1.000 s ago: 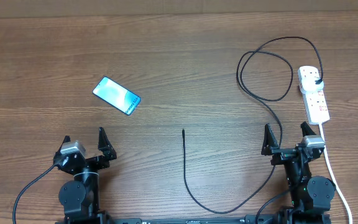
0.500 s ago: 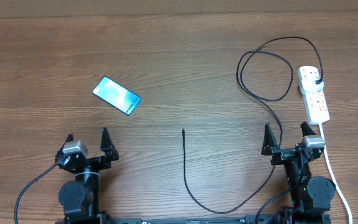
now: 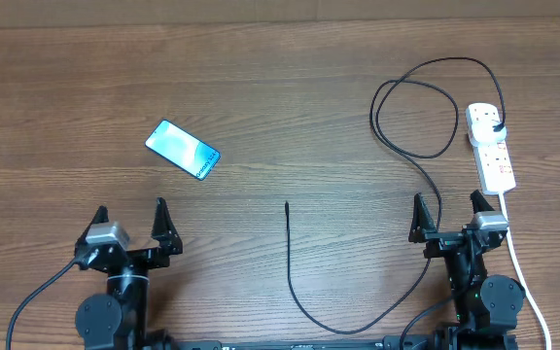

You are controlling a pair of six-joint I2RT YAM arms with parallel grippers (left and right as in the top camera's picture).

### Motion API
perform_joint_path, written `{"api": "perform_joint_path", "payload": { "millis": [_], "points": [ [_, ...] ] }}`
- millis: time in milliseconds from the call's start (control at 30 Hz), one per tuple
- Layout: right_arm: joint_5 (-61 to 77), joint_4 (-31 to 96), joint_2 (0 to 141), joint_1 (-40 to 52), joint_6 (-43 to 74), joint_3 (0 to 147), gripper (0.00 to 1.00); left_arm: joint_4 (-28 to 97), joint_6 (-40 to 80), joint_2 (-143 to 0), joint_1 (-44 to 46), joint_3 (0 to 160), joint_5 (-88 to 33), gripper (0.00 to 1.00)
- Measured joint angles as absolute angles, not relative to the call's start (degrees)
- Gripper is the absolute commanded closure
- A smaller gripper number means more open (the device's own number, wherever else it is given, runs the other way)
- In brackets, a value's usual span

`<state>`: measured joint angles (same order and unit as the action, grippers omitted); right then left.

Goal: Plug charger to phone and switch on socket
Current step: 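Move the left gripper forward toward the Galaxy phone, then lower the left gripper over the phone and align with its bottom edge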

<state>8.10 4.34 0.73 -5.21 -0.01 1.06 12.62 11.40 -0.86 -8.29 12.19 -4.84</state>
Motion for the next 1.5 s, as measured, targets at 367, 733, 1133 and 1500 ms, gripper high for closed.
{"api": "perform_joint_path", "payload": {
  "millis": [367, 733, 1133, 1500],
  "points": [
    [8.1, 4.3, 0.7, -5.2, 0.0, 1.1, 0.0, 16.8, 11.4, -9.7, -8.3, 20.4, -6.1, 0.0],
    [8.1, 4.4, 0.7, -5.2, 0.0, 1.1, 0.0, 27.2, 10.7, -37.5, -8.3, 40.8, -6.9, 0.0],
    [8.1, 4.3, 0.7, -5.2, 0.0, 1.1, 0.0, 51.8, 10.1, -67.7, -8.3, 69.1, -6.9, 0.0],
    [8.1, 4.4, 0.7, -5.2, 0.0, 1.1, 0.0, 55.9, 12.2, -83.9, -8.3, 73.4, -8.9, 0.0]
  ]
}}
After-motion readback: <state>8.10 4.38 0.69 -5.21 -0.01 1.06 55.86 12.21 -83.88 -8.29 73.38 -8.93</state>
